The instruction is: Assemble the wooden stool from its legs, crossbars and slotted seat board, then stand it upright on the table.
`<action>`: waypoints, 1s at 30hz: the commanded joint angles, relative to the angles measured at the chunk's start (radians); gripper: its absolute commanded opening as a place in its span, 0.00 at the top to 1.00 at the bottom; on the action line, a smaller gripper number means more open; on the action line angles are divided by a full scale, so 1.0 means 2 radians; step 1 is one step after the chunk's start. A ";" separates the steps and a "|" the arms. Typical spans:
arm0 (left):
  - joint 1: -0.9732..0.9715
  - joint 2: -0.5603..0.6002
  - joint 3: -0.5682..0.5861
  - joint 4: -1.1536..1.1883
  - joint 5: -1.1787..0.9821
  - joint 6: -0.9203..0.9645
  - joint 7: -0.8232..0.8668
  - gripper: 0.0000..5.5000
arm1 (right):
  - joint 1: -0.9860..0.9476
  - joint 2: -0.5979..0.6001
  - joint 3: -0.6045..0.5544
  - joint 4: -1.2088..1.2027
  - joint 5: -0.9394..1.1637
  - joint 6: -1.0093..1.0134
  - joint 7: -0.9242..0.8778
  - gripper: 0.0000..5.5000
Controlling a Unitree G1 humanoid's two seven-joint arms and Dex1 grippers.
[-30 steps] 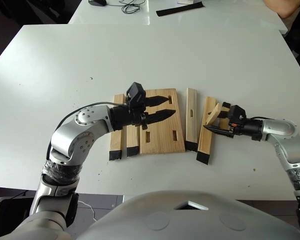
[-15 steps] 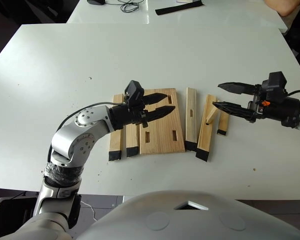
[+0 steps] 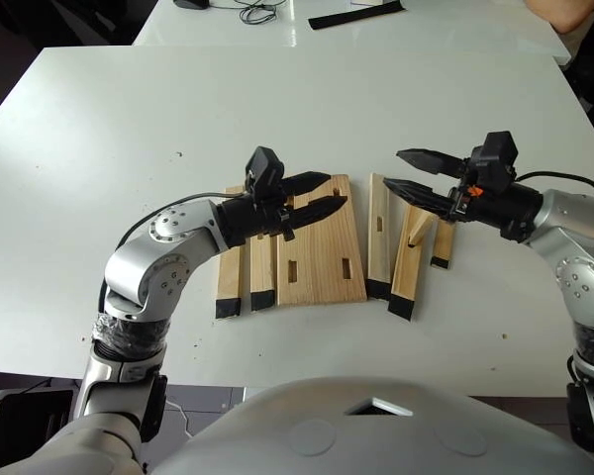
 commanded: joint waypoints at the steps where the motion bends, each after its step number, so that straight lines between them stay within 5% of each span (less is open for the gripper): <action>1: 0.000 -0.002 -0.006 -0.001 0.007 0.000 0.005 0.51 | -0.032 0.018 0.000 0.011 -0.001 -0.002 -0.012 0.56; 11: -0.005 0.053 -0.007 0.085 0.076 -0.057 -0.048 0.51 | -0.079 0.037 -0.030 -0.029 0.054 0.035 -0.046 0.56; 21: 0.006 0.047 -0.019 0.086 0.093 -0.068 -0.067 0.51 | 0.077 0.027 0.058 0.070 -0.091 -0.075 -0.005 0.56; 30: 0.008 0.037 -0.006 0.082 0.088 -0.063 -0.059 0.51 | 0.011 0.039 -0.024 -0.036 0.056 -0.011 -0.052 0.56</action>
